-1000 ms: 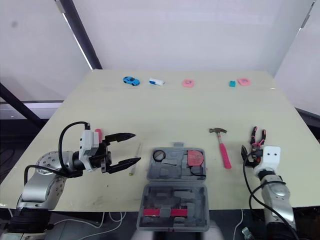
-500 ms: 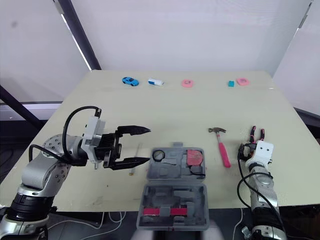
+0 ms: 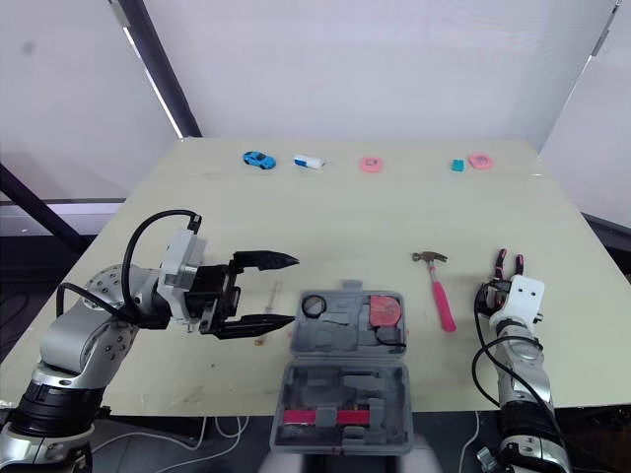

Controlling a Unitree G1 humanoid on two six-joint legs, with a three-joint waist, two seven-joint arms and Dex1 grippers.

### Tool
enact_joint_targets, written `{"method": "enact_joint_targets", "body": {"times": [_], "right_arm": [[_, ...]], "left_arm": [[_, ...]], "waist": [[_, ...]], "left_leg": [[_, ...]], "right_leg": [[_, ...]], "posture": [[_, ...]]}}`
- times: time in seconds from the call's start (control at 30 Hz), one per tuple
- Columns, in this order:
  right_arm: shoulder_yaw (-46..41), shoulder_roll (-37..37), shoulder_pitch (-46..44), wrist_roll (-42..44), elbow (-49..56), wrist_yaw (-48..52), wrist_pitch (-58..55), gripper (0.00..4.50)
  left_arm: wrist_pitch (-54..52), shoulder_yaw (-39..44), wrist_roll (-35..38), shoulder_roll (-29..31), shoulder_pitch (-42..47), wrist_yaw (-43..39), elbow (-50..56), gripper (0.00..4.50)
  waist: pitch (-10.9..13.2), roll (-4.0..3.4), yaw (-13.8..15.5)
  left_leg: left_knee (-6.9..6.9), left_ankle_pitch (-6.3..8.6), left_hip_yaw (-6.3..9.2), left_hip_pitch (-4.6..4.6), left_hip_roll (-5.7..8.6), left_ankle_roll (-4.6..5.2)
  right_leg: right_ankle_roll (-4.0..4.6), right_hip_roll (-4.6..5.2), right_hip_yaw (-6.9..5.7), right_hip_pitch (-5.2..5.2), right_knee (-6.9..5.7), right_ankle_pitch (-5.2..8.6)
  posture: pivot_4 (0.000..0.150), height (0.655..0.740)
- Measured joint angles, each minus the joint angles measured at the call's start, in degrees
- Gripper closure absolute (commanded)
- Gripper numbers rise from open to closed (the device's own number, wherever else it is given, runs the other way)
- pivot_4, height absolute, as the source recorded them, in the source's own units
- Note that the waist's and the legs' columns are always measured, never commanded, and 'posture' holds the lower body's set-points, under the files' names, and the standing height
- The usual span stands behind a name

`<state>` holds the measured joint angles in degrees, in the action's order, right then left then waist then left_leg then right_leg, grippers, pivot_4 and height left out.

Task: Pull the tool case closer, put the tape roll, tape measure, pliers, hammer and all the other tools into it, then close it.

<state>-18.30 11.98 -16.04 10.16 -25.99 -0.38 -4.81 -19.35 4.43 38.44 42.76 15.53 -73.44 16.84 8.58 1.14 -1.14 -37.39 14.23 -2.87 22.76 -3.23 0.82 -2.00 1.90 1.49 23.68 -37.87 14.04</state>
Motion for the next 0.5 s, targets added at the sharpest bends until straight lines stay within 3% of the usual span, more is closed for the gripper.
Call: {"method": "enact_joint_targets", "body": {"times": [0.17,0.2,0.5], "right_arm": [[0.25,0.12,0.00,-0.34,0.02,0.70,-0.36,2.67],[0.42,0.08,-0.02,-0.33,0.25,1.11,-0.62,3.33],[0.38,0.11,0.07,-0.41,0.86,1.06,-1.33,3.46]], "left_arm": [[0.18,-0.01,-0.09,-0.03,-0.04,-0.09,-0.06,0.00],[0.34,-0.03,-0.15,-0.12,-0.03,-0.12,-0.11,0.00],[1.06,-0.07,-0.29,-0.51,-0.03,-0.17,-0.56,0.00]], "waist": [[0.00,0.00,-0.02],[0.00,0.00,0.00],[0.00,0.01,0.01]], "left_leg": [[0.00,0.00,0.00,0.00,0.00,0.00],[0.00,0.00,0.00,-0.01,0.00,0.00],[0.00,0.00,0.00,-0.01,0.00,0.00]], "right_leg": [[0.00,0.00,0.00,0.00,-0.01,0.00],[0.00,0.00,0.00,0.00,-0.01,0.00],[0.00,0.00,0.00,-0.01,0.00,0.00]], "posture": [[0.150,0.7400],[0.150,0.7400],[0.150,0.7400]]}}
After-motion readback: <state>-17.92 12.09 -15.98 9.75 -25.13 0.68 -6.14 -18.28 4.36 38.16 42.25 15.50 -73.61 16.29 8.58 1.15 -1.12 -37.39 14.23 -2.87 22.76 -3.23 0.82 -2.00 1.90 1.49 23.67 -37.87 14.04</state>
